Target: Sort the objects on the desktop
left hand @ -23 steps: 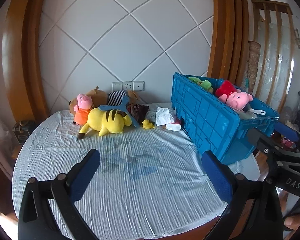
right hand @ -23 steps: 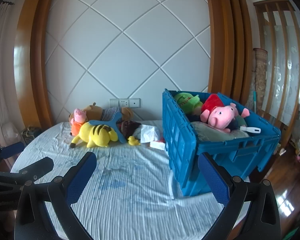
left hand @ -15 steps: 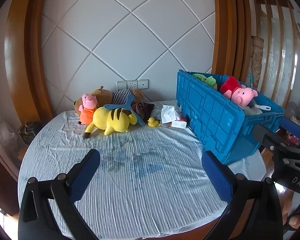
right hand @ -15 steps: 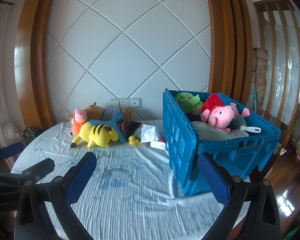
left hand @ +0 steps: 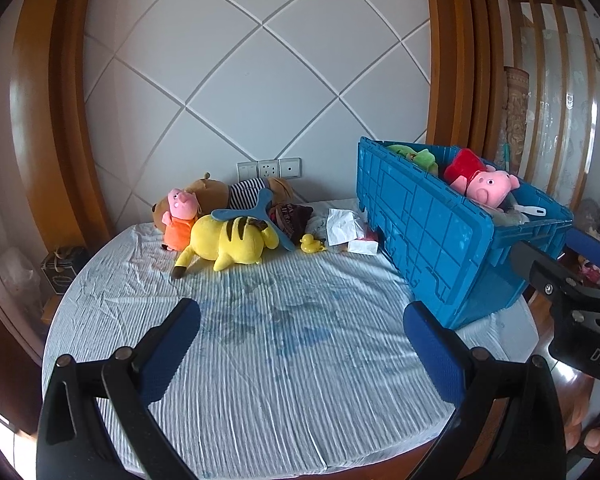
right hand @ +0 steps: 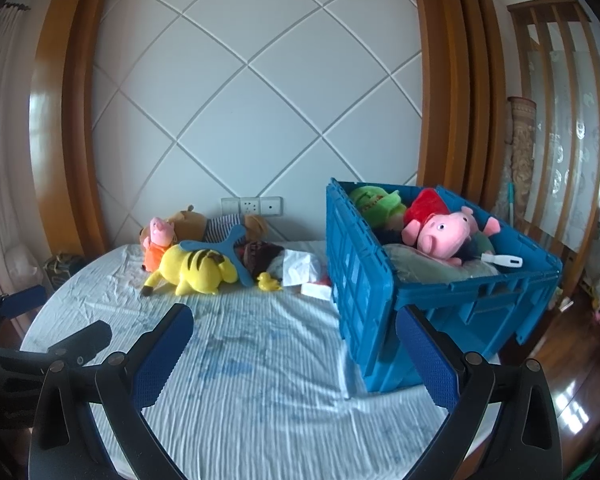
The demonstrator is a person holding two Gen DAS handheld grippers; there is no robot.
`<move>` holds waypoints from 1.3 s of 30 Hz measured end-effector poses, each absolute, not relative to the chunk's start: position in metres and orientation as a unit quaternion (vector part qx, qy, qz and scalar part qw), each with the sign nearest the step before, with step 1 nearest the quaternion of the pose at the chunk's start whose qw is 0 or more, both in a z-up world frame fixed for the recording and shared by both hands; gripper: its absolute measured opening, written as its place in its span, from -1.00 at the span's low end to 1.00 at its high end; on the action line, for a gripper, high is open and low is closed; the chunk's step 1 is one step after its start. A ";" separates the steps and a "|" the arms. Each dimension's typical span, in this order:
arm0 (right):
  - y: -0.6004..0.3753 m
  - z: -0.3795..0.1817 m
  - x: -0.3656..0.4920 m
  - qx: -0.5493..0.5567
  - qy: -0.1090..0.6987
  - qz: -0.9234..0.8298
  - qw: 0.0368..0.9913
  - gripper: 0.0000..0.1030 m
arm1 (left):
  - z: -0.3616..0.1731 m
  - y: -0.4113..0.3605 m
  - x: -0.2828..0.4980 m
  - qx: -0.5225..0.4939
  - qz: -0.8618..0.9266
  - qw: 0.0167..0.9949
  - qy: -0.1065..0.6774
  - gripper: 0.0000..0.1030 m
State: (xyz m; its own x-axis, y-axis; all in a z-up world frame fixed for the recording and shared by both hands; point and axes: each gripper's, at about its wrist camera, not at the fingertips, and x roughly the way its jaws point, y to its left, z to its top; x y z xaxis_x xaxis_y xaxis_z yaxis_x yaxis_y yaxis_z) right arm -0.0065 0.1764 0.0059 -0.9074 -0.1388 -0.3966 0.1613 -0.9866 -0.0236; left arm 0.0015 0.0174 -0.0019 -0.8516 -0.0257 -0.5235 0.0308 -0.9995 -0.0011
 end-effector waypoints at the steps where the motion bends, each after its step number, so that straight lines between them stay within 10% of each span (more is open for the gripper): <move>1: 0.176 0.006 -0.007 0.201 0.028 -0.976 0.077 1.00 | -0.002 0.018 0.001 0.272 -0.962 0.015 0.005 1.00; 39: 0.176 0.010 -0.009 0.208 0.026 -0.975 0.074 1.00 | 0.005 0.017 0.000 0.266 -0.964 0.020 -0.005 1.00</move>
State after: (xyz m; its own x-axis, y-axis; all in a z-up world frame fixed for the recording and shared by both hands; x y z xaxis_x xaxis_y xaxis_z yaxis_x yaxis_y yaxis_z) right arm -0.0087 0.1763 0.0101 -0.9023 -0.1341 -0.4096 0.1555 -0.9877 -0.0192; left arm 0.0004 0.0168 0.0047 -0.8580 -0.0415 -0.5119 0.0366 -0.9991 0.0196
